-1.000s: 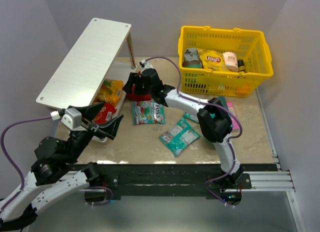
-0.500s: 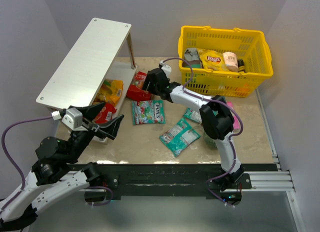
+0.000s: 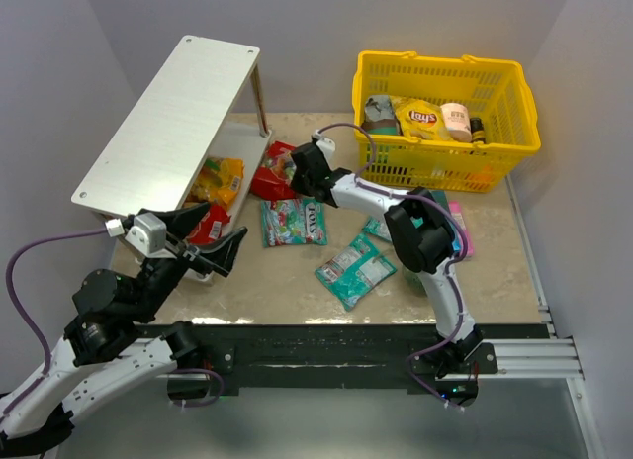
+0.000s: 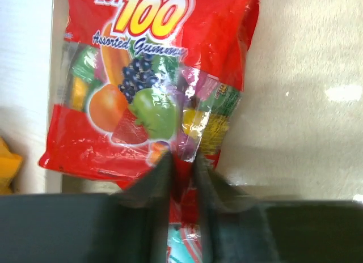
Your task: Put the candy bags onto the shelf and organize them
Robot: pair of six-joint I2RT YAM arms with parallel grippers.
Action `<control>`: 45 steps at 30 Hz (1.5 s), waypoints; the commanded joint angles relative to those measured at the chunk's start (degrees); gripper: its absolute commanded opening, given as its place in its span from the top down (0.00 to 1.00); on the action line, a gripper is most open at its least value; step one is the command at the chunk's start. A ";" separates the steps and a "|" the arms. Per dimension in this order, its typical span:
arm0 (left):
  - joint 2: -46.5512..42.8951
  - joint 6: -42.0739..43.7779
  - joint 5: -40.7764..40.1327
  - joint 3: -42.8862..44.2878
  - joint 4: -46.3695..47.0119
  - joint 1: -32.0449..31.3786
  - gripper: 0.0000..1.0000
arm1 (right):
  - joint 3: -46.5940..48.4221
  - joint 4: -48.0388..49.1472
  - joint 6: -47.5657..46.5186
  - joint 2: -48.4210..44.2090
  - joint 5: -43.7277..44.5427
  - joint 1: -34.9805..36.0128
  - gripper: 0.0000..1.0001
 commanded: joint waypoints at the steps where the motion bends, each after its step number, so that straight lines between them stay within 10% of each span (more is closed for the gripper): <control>1: 0.72 0.39 0.83 0.03 1.77 0.43 0.01 | -4.55 0.38 -2.07 -6.08 0.28 0.31 0.96; 13: 7.83 -1.90 5.22 3.01 0.02 0.43 0.00 | -24.68 -4.27 -25.62 -26.21 -12.29 0.14 1.00; 21: 15.83 -4.27 10.85 6.09 -0.96 0.43 0.00 | -29.62 -11.57 -29.86 -34.58 5.24 -0.74 1.00; 26: 18.04 -4.62 12.26 7.15 -1.30 0.43 0.00 | -26.45 -10.08 -29.06 -32.11 23.11 -1.09 0.69; 36: 15.05 -3.39 9.89 5.57 -0.96 0.43 0.00 | -38.82 -7.27 -4.16 -45.90 13.65 -0.39 0.16; 45: 13.38 -2.60 8.40 3.90 -0.16 0.43 0.00 | -54.04 4.59 25.68 -50.22 1.52 -0.21 0.09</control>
